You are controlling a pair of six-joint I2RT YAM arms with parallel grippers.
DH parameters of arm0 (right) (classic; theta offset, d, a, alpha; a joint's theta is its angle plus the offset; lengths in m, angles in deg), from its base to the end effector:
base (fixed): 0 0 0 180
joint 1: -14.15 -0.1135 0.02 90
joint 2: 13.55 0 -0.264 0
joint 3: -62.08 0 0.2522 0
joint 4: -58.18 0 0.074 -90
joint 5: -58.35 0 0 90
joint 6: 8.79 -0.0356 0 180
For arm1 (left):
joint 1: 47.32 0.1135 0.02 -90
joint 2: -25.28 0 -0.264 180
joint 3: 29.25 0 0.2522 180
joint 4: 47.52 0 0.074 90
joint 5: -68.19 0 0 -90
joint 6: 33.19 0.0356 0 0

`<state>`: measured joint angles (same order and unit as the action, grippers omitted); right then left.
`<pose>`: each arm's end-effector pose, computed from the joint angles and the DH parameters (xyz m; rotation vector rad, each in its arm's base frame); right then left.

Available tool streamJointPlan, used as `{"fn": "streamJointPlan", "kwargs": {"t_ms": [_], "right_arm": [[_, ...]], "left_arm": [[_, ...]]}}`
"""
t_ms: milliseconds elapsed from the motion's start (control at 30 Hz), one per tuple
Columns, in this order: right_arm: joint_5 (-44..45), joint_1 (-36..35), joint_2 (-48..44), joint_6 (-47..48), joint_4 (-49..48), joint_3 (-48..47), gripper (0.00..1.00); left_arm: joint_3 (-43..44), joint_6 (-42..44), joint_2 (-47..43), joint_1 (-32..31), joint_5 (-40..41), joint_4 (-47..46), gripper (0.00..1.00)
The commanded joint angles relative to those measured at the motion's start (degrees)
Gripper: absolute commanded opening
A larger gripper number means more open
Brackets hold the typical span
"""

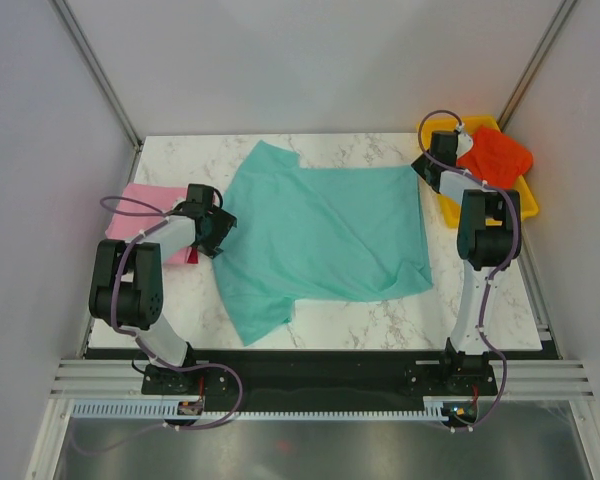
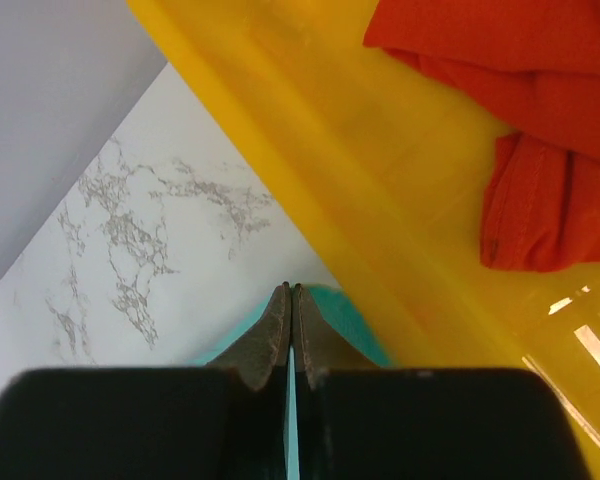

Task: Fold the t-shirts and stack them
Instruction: Flatten the tshirt out

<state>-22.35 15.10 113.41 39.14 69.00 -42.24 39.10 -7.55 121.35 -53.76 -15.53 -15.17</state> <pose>0.5024 -0.0141 0.1672 0.8774 1.9694 0.2428 0.3241 -0.0327 0.1639 -1.3116 2.2902 -0.2906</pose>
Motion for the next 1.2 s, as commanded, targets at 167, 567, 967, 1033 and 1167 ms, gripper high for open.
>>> {"fn": "streamJointPlan", "kwargs": {"t_ms": [167, 567, 967, 1033, 1167], "right_arm": [[-3.31, 3.09, 3.29, -1.36, -0.4, -6.37, 0.06], [-6.4, 3.44, 3.04, -1.09, -1.54, -7.53, 0.38], [-2.54, 2.74, -5.22, 1.99, 1.09, -4.89, 0.61], [-2.18, 2.39, -6.97, 2.16, 2.06, -4.36, 0.62], [-1.66, 1.51, -11.98, 1.37, 4.68, 0.2, 0.65]], "left_arm": [[-0.45, -1.3, 2.98, 1.43, 3.12, 3.73, 0.8], [-1.67, -0.07, 0.09, 1.69, 1.46, 0.76, 0.78], [-5.81, 1.52, -7.21, 1.52, -3.82, -6.37, 0.8], [-5.9, 1.78, -8.44, 1.25, -4.0, -6.72, 0.8], [-5.37, 3.0, -9.94, 0.46, -6.1, -7.25, 0.81]]}}
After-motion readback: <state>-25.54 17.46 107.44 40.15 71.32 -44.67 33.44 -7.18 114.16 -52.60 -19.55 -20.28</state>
